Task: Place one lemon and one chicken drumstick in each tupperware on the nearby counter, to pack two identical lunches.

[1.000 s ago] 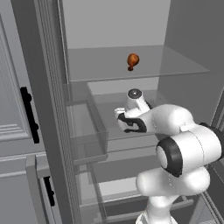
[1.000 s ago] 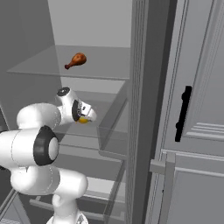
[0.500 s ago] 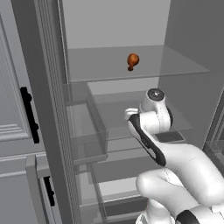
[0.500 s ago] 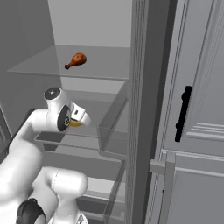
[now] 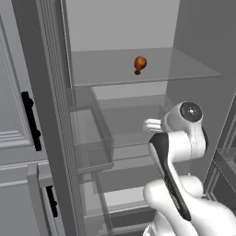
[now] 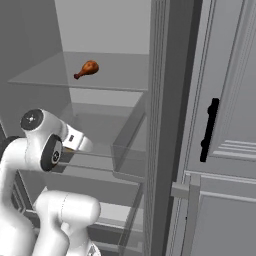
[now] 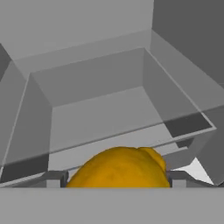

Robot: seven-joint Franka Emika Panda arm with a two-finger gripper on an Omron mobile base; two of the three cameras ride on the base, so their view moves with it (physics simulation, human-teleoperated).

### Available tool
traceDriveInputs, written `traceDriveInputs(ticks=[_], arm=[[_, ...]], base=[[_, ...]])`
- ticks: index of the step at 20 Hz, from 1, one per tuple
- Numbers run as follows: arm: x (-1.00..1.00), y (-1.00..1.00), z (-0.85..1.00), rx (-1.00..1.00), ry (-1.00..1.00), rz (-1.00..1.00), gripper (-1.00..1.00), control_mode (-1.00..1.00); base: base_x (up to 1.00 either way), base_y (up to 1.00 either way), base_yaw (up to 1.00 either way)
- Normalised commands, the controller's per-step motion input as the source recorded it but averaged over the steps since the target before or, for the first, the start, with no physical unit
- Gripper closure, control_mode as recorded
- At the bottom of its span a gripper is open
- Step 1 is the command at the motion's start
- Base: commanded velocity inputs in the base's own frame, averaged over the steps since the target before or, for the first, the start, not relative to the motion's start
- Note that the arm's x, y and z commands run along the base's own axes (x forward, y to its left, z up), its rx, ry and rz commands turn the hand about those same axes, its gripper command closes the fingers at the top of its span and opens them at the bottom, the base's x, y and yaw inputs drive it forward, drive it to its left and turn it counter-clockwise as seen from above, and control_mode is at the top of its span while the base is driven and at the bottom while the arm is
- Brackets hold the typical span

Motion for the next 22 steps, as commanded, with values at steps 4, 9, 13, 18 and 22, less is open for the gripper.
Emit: traceDriveInputs(ticks=[4,9,13,18,22], arm=[[-1.00,-0.15,0.51,0.01,-0.22,0.00,1.00,-1.00],[-1.00,-0.14,0.28,0.02,-0.12,0.00,1.00,-1.00],[-0.98,-0.05,-0.14,0.00,-0.10,0.00,1.00,-1.00],[-0.78,0.00,-0.15,0.00,-0.03,0.00,1.00,-1.00],[-0.19,0.00,-0.05,0.00,0.00,0.00,1.00,1.00]], base=[[0.00,0.00,0.00],[0.00,0.00,0.00],[0.00,0.00,0.00],[0.00,0.00,0.00],[-0.56,0.00,0.00]])
